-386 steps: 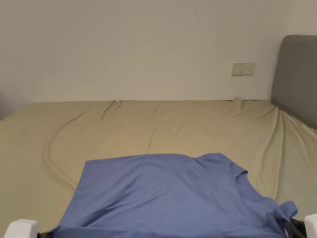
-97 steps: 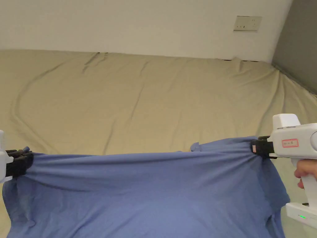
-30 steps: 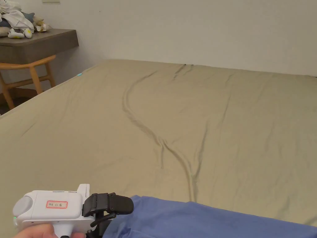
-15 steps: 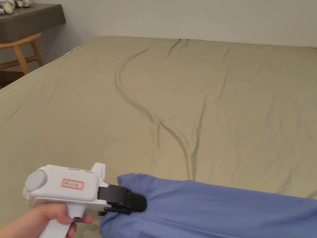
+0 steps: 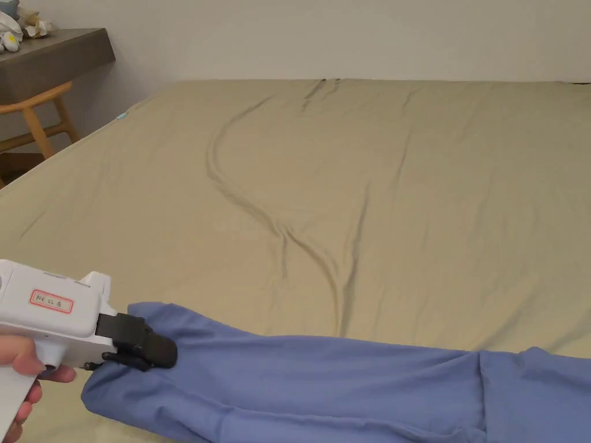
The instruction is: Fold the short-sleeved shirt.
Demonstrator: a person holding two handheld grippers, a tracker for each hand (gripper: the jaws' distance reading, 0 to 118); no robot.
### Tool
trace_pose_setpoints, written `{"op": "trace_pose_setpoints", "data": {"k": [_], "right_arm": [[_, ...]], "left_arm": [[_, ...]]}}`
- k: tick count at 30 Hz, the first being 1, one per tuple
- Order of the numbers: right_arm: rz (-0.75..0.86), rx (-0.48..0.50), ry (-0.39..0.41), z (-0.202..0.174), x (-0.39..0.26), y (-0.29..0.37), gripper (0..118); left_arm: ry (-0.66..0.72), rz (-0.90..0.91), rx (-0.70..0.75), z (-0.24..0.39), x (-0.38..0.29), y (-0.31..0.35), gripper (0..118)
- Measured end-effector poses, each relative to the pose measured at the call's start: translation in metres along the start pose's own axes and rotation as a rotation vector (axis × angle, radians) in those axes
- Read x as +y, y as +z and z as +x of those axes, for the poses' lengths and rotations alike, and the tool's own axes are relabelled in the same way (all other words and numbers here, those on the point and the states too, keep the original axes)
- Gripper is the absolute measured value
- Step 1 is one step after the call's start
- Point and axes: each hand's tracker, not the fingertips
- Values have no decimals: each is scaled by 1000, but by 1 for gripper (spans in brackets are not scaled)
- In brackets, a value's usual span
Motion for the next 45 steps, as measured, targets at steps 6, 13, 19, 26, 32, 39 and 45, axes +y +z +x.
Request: {"op": "trace_pose_setpoints", "data": {"k": [6,13,19,26,32,39,45], "right_arm": [[14,23,-7,4,1,6,1],[52,25,-23,18,0,29,1],[56,-49,-42,46,-13,50,1],[30,-74,-60,61,-23,49,1],[41,-55,-56,58,-20,48,1],[33,-50,-39,55,-23,44,1],[33,-60,-22,54,-23,51,1]], "left_arm": [[-145,-60,4,137,-1,-7,3],[-168,-158,-1,208,-3,-98,3],[-120,-217,41,218,-26,-180,21],[-228,-83,-169,251,-39,-129,93],[-237,182,99,228,-55,-86,1],[-351,3,219,242,-97,-180,0],[-378,5,80,282,-113,-198,0]]}}
